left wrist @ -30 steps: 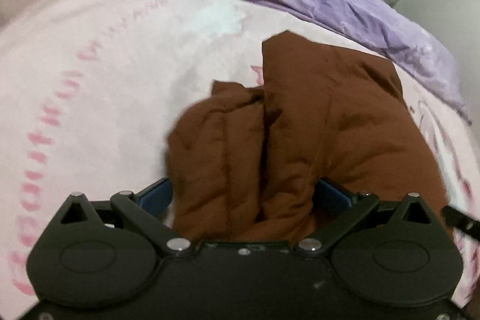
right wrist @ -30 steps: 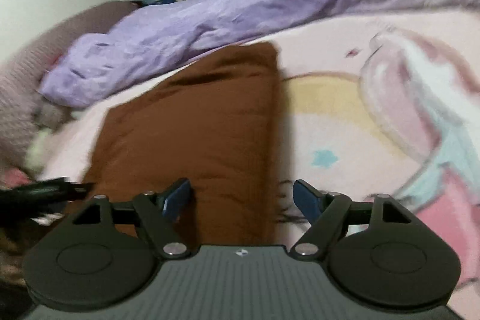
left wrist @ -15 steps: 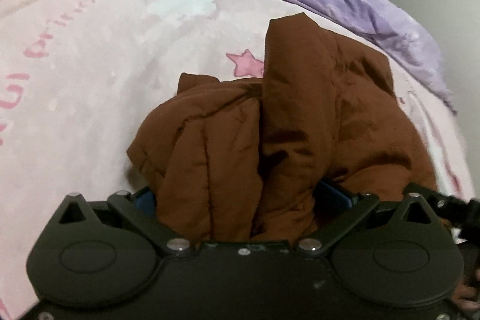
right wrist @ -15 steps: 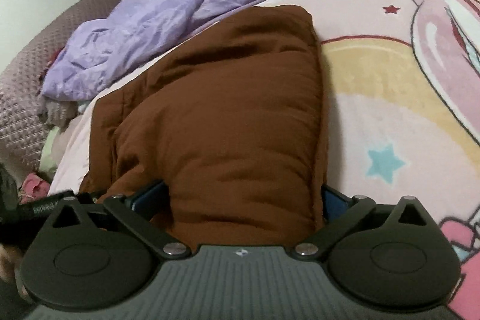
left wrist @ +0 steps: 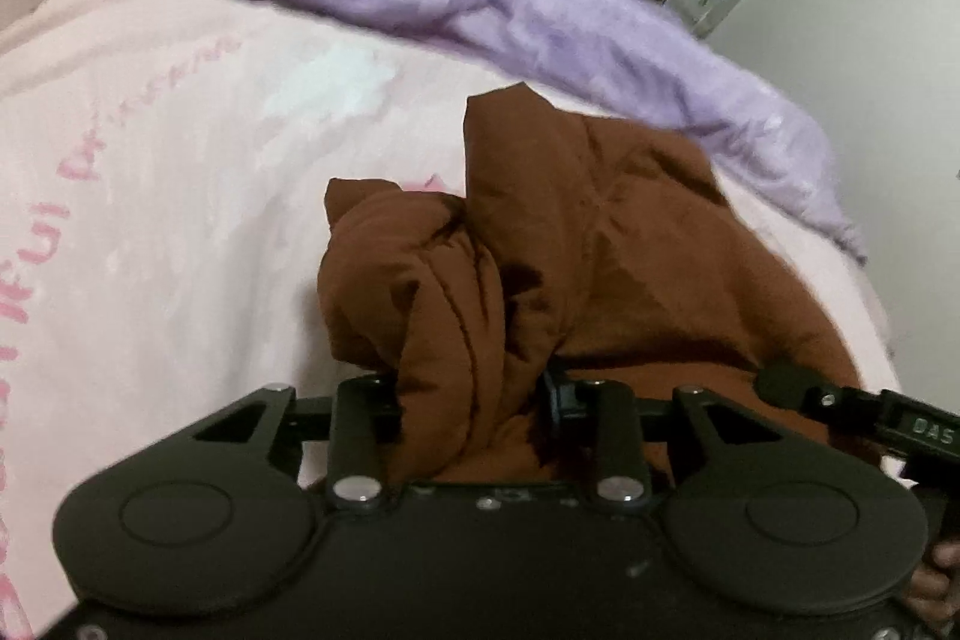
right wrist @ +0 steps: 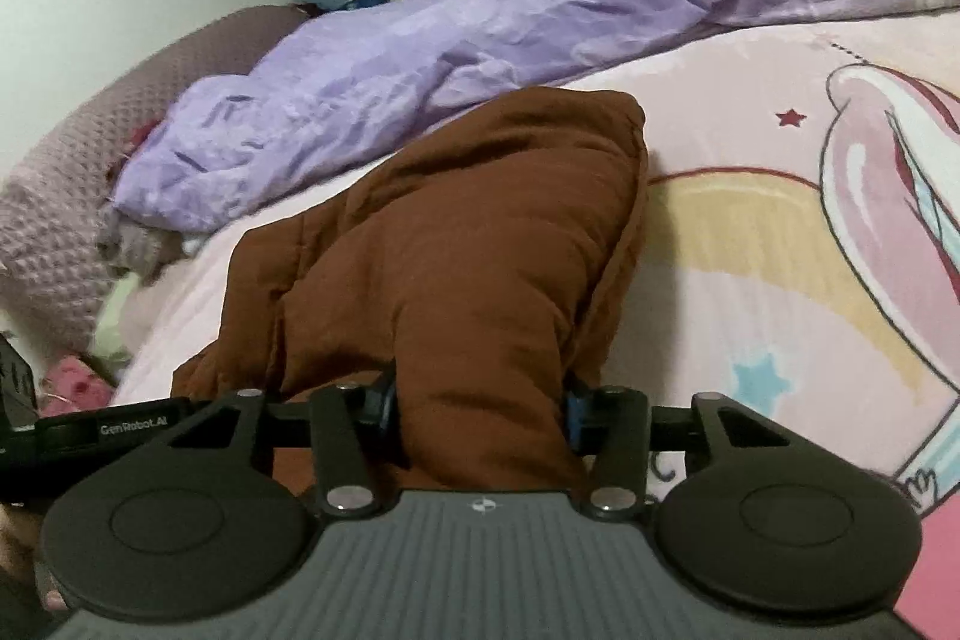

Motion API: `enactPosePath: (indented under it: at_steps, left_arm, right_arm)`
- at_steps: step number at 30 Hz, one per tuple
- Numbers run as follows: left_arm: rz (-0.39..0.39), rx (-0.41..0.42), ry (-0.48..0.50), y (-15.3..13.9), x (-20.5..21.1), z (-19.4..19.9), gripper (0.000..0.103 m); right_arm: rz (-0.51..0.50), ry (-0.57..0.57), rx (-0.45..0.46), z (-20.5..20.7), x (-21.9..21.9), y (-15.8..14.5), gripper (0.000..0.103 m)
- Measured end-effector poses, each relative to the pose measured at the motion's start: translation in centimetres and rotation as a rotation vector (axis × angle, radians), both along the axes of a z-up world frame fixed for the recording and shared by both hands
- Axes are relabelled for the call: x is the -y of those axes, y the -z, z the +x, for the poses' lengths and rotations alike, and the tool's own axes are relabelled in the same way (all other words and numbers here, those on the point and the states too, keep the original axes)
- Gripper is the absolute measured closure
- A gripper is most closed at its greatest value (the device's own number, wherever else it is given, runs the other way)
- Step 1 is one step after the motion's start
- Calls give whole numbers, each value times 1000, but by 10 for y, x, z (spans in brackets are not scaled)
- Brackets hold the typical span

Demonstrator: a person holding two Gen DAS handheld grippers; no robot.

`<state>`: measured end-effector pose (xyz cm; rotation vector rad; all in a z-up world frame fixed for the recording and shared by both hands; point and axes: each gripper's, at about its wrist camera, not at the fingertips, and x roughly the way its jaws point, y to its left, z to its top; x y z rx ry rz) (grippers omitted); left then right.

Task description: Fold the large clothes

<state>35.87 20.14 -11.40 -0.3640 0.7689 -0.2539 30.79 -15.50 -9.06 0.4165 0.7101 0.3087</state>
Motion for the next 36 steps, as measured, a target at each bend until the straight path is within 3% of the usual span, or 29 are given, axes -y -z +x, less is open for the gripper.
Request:
enactPosePath:
  at_steps: [7, 13, 17, 20, 23, 25, 26, 28, 30, 32, 33, 35, 36]
  left_arm:
    - [-34, 103, 23, -43, 36, -10, 71]
    - [-95, 148, 133, -57, 106, 6, 71]
    - [-130, 150, 218, -57, 165, 22, 71]
    - [-156, 132, 262, -36, 201, 37, 67]
    - [-144, 27, 278, 6, 231, 63, 55]
    - [-94, -49, 254, 36, 244, 76, 24]
    - [-102, -79, 240, 47, 247, 79, 18]
    - [-138, -126, 221, 52, 238, 83, 7]
    - [-143, -137, 207, 39, 227, 81, 6]
    - [-92, -66, 144, 14, 219, 68, 7]
    - [-36, -6, 98, -2, 220, 58, 6]
    - [56, 146, 53, -30, 226, 32, 1]
    - [70, 216, 66, -38, 231, 18, 1]
  right_arm:
    - [28, 17, 72, -6, 44, -47, 48]
    - [-48, 91, 130, -20, 113, -79, 48]
    - [-58, 147, 126, -23, 172, -82, 47]
    - [-44, 178, 95, -19, 213, -61, 43]
    - [-17, 240, -26, -7, 242, -15, 29]
    - [-34, 269, -112, 2, 249, 16, 20]
    - [-32, 275, -107, 1, 251, 25, 15]
    - [-10, 282, -63, -11, 253, 27, 12]
    - [-27, 369, -102, -18, 253, 15, 12]
    - [-91, 508, -13, -37, 243, -6, 23]
    - [-147, 567, 47, -46, 233, -16, 34]
    - [-224, 629, 180, -64, 216, -25, 45]
    - [-227, 631, 209, -67, 210, -25, 60]
